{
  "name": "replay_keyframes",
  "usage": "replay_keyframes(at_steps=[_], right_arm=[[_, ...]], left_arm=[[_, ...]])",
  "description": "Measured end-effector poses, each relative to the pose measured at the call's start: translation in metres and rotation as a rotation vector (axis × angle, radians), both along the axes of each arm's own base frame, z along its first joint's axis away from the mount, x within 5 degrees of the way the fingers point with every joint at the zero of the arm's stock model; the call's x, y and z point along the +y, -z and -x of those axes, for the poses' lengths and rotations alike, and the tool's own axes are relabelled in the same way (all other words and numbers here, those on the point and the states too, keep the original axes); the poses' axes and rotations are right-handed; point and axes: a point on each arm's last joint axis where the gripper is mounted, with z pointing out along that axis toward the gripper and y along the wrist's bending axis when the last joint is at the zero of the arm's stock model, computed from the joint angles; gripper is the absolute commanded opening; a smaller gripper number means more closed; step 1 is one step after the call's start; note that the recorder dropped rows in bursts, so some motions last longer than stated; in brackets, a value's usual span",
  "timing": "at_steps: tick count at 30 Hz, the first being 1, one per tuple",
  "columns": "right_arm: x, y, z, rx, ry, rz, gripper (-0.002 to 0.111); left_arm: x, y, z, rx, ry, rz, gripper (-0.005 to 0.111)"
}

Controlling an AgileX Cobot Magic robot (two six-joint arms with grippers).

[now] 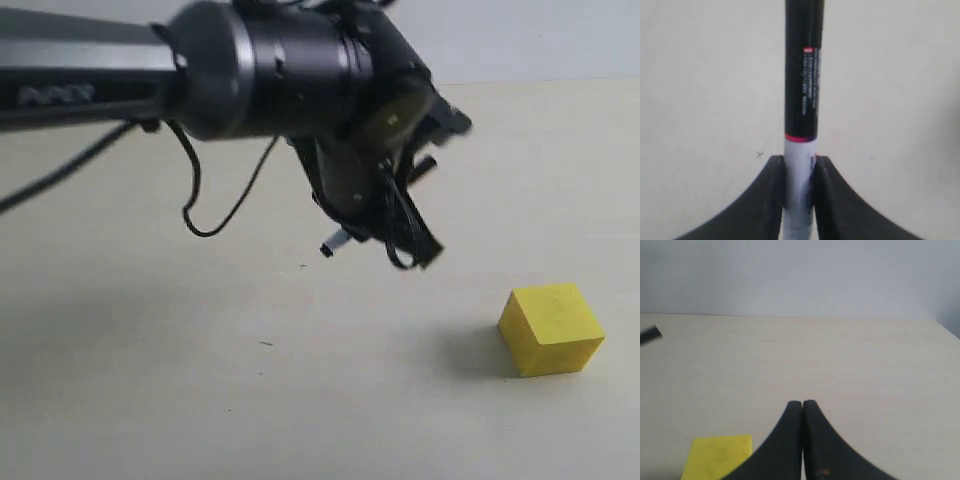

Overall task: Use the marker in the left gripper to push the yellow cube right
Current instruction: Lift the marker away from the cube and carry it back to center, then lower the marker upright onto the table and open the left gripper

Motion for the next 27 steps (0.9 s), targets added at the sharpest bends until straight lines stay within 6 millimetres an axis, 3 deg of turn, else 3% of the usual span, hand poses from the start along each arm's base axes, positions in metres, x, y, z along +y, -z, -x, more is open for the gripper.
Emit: replay_keyframes(at_steps=[3,8,17,27], right_arm=[[0.0,0.0,0.0,0.0,0.0,0.0,0.0],[0.0,0.0,0.0,0.0,0.0,0.0,0.0],[0.0,0.0,0.0,0.0,0.0,0.0,0.0],[0.0,0.0,0.0,0.0,0.0,0.0,0.0]], left_arm=[[0.02,-0.017,-0.017,0.002,-0.3,0.115,0.0],[0.039,-0.011,-0.032,0.07,-0.594,0.154,0.0],[0.026,0.02,-0.028,0.22,-0.674,0.196,0.0],[0.04,0.035,-0.042,0.249,-0.74,0.156,0.0]])
